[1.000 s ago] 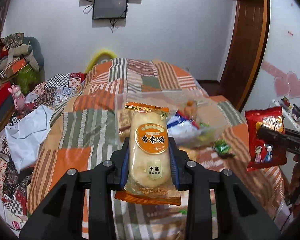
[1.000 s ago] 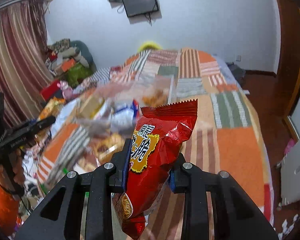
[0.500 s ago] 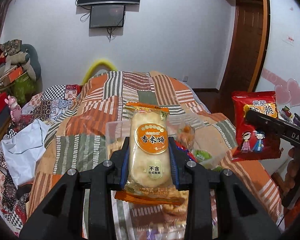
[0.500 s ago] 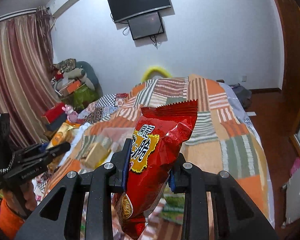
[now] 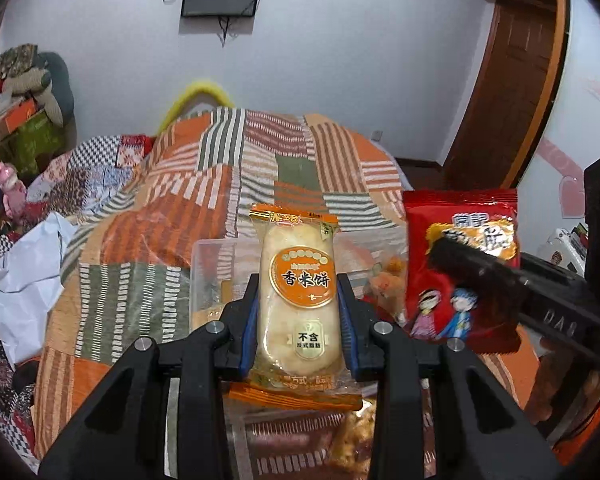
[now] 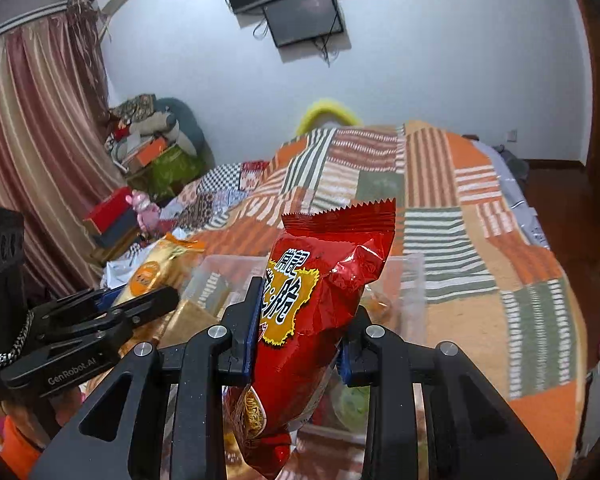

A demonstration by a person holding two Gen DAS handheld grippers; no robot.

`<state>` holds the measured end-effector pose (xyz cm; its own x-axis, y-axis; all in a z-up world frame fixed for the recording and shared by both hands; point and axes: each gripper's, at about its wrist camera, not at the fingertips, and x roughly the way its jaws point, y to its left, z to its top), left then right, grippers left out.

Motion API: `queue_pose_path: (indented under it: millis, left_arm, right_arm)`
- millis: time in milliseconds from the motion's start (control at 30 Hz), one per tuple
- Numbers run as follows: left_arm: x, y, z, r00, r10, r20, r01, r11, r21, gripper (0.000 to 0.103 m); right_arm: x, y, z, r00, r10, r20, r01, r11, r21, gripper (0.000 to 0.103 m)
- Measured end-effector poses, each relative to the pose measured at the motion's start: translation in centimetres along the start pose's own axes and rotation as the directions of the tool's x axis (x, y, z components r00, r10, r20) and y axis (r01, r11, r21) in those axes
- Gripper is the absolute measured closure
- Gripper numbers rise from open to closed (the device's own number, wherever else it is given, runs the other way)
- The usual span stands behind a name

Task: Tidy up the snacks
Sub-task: 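Lower rice cake into clear box with left tool while right tool drops red bag in, then grasp green-clipped cookie bag with left tool while right tool grasps wafer-roll pack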

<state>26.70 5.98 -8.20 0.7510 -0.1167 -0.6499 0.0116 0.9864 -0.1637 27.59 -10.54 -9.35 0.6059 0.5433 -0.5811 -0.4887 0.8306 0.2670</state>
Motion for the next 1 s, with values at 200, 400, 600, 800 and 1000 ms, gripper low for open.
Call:
queue_pose_path:
  millis: [200,400,600,800,1000]
  left_arm:
    - [2.7,0.7,0.4,0.999,0.027,-0.038,-0.027,1.0,0.0,0.069]
    - [4.2,1.3,0.2,0.997,0.022,-0.071,-0.022,1.0,-0.002,0.069]
    - [3.9,1.6,0.0,0.997,0.018,-0.071,-0.02,1.0,-0.02,0.059]
    - [1.5,1.5,0.0,0.999,0.019,-0.038,-0.02,1.0,-0.022,0.05]
    - [-2.4,0.3,-1.0,0.999,0.043,0.003,-0.043,0.999,0.033,0.035]
  right_arm:
    - [3.2,0.8,0.1,0.997,-0.005,-0.075,0.002,0.999,-0.044,0.076]
    - [4.6,0.9,0.0,0.991,0.003,-0.131,-0.012,0.998,-0.068,0.074]
    - [4.0,0.7,0.0,0.992,-0.045,-0.119,0.038,0.997,-0.066,0.044]
    - [0.4,0.2,0.0,0.996,-0.043,-0.077,0.039,0.997,-0.059,0.035]
    - [-2.9,0.6,-1.2,0.997,-0.05,-0.055,0.045,0.995,-0.093,0.033]
